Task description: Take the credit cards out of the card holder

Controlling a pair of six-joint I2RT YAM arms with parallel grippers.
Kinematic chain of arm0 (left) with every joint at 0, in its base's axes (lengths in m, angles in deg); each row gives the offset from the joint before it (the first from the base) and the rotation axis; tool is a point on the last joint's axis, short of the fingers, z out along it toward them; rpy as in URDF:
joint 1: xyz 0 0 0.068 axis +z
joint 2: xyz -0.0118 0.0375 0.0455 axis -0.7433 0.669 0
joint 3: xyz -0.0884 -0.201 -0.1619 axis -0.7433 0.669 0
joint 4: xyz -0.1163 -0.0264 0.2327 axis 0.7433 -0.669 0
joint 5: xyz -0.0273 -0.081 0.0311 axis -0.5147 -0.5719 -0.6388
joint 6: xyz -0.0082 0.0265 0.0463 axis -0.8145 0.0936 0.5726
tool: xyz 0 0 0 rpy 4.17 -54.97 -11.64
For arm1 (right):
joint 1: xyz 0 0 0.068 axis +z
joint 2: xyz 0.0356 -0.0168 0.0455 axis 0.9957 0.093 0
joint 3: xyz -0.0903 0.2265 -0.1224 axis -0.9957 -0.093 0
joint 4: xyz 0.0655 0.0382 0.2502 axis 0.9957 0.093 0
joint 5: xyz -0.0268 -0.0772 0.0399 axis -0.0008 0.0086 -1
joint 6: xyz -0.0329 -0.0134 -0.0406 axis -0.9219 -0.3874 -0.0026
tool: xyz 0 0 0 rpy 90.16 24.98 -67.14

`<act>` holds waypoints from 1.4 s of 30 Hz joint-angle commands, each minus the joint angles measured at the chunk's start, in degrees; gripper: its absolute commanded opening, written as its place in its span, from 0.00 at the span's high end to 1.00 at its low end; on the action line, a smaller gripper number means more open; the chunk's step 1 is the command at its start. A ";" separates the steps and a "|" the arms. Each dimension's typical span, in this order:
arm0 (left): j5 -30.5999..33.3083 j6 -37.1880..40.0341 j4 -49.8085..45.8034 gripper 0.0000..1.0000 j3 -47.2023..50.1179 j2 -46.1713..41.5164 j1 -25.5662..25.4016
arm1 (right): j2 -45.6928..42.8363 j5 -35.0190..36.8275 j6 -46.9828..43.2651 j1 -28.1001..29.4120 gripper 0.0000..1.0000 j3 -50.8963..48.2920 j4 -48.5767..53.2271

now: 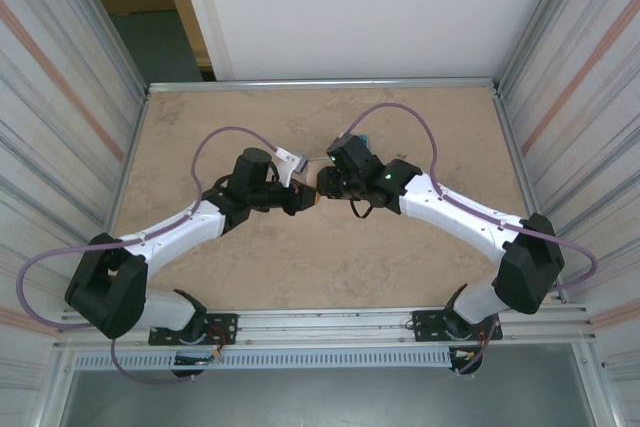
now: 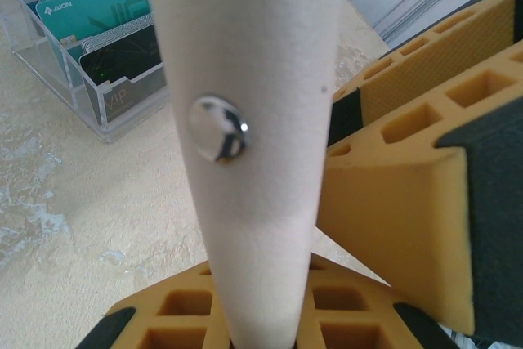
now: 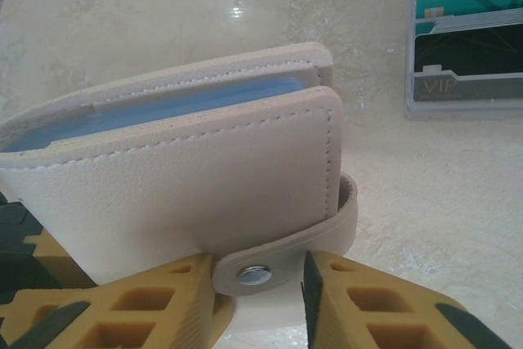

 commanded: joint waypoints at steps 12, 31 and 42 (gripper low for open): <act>0.29 0.52 2.23 0.99 -1.94 -2.30 -0.38 | -0.99 2.07 1.78 -0.43 0.82 -0.98 2.00; 0.23 0.59 2.23 0.98 -1.81 -2.36 -0.37 | -2.13 1.23 1.78 -0.75 1.00 -2.39 0.52; 0.60 0.78 2.14 0.98 -1.55 -2.88 -0.41 | -3.80 2.56 2.57 -0.92 1.00 -4.25 0.39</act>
